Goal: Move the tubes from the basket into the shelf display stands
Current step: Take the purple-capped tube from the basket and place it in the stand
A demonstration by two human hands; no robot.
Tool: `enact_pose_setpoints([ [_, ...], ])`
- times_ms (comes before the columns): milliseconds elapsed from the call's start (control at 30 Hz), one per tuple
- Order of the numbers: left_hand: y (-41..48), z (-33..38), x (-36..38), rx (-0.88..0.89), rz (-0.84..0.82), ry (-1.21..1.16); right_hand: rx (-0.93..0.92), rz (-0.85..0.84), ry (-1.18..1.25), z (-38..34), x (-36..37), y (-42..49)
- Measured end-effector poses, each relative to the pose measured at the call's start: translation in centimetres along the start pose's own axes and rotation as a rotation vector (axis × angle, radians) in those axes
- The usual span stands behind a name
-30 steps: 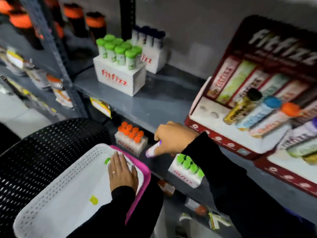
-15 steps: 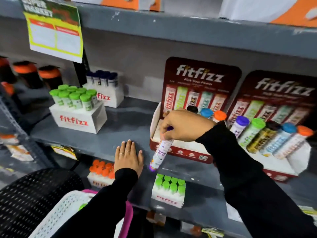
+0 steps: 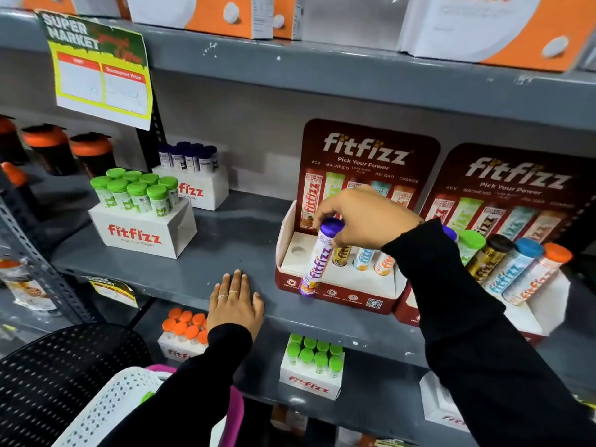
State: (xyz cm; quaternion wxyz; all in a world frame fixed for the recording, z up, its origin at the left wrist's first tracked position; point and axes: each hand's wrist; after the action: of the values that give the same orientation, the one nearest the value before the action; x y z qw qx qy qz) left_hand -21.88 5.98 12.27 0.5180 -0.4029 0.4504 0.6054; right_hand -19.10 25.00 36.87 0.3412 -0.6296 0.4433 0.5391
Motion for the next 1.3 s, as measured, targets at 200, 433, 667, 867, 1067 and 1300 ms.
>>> enact_pose_setpoints([
  [200, 0.0, 0.0, -0.1, 0.003, -0.010, 0.021, 0.085, 0.159, 0.079, 0.8, 0.2, 1.0],
  [433, 0.0, 0.1, -0.2, 0.004, 0.001, 0.023, 0.177, 0.290, 0.041, 0.6, 1.4, 2.4],
  [667, -0.1, 0.1, -0.1, 0.008, 0.021, 0.032, 0.184, 0.313, -0.045, 0.1, 2.5, 2.8],
  [867, -0.1, 0.1, -0.1, 0.003, 0.028, 0.025, 0.205, 0.217, -0.120, -0.6, 2.6, 3.7],
  [1067, -0.3, 0.0, -0.2, -0.004, 0.024, 0.022, 0.269, 0.145, -0.135, -1.1, 3.0, 4.3],
  [1300, -0.2, 0.2, -0.2, 0.003, 0.024, 0.033, 0.302, 0.112, -0.035, 0.8, 1.4, 6.5],
])
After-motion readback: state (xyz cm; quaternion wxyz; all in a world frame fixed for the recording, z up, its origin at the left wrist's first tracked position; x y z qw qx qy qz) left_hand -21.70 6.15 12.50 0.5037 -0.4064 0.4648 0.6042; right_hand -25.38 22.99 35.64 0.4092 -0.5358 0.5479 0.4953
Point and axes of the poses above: each hand's wrist, its own y-axis towards the middle knuckle, its own x-axis out of the palm, z = x × y, and after that the axes turned 1 degree about -x, right-handed
